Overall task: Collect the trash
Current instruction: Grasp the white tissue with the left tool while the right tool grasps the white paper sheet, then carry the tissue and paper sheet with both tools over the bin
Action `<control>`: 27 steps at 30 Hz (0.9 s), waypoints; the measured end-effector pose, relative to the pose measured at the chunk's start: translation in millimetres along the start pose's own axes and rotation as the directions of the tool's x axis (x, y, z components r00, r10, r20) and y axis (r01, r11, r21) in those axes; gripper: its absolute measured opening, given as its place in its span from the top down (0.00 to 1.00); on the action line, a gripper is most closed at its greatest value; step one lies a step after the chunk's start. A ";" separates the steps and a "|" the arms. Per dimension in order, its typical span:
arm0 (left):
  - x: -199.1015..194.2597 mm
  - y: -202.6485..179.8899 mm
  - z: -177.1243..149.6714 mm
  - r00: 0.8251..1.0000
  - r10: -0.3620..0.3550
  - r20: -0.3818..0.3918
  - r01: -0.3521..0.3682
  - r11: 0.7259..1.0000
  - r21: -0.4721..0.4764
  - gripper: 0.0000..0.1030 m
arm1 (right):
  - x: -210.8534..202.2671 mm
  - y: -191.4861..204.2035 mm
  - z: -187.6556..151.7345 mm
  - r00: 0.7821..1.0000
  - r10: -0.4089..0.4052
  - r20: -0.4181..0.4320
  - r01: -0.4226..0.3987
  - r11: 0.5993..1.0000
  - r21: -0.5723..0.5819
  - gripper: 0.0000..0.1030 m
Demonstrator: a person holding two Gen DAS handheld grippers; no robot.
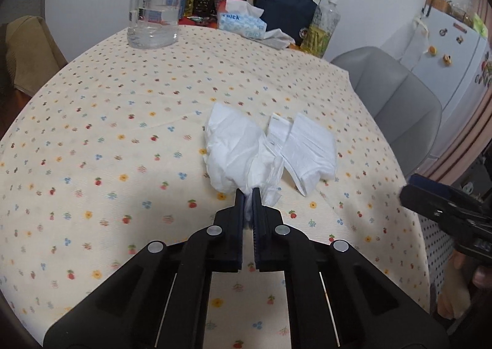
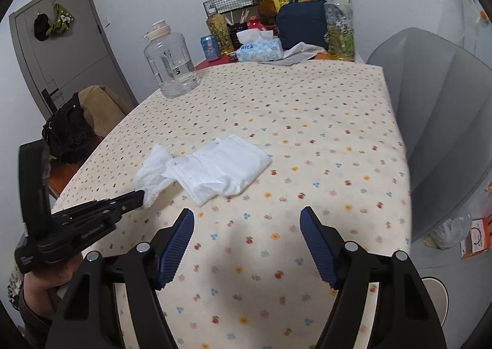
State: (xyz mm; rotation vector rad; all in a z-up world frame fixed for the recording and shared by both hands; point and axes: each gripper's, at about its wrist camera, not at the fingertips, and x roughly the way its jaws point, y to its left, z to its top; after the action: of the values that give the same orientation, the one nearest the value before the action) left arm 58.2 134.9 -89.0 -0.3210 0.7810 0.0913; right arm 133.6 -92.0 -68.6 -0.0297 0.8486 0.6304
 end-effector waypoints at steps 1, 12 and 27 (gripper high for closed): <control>-2.6 1.0 0.8 1.000 -0.002 0.005 0.002 1.000 -0.003 0.95 | 6.3 2.3 2.8 1.000 -0.004 -0.013 0.004 1.000 -0.005 0.35; -17.6 43.8 -1.0 0.998 0.034 0.052 -0.029 0.995 -0.093 0.95 | 70.3 18.1 23.5 0.996 -0.001 -0.092 0.000 1.000 -0.006 0.37; -10.3 45.6 -9.3 0.998 -0.008 0.055 0.014 0.995 -0.104 0.95 | 76.0 32.7 17.7 0.992 -0.015 -0.124 0.013 1.000 -0.014 0.93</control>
State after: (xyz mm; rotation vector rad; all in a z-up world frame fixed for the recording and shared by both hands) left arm 35.5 175.6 -99.3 -0.4198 0.7217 0.1303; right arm 165.8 -22.0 -103.3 -0.0872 0.9634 0.6257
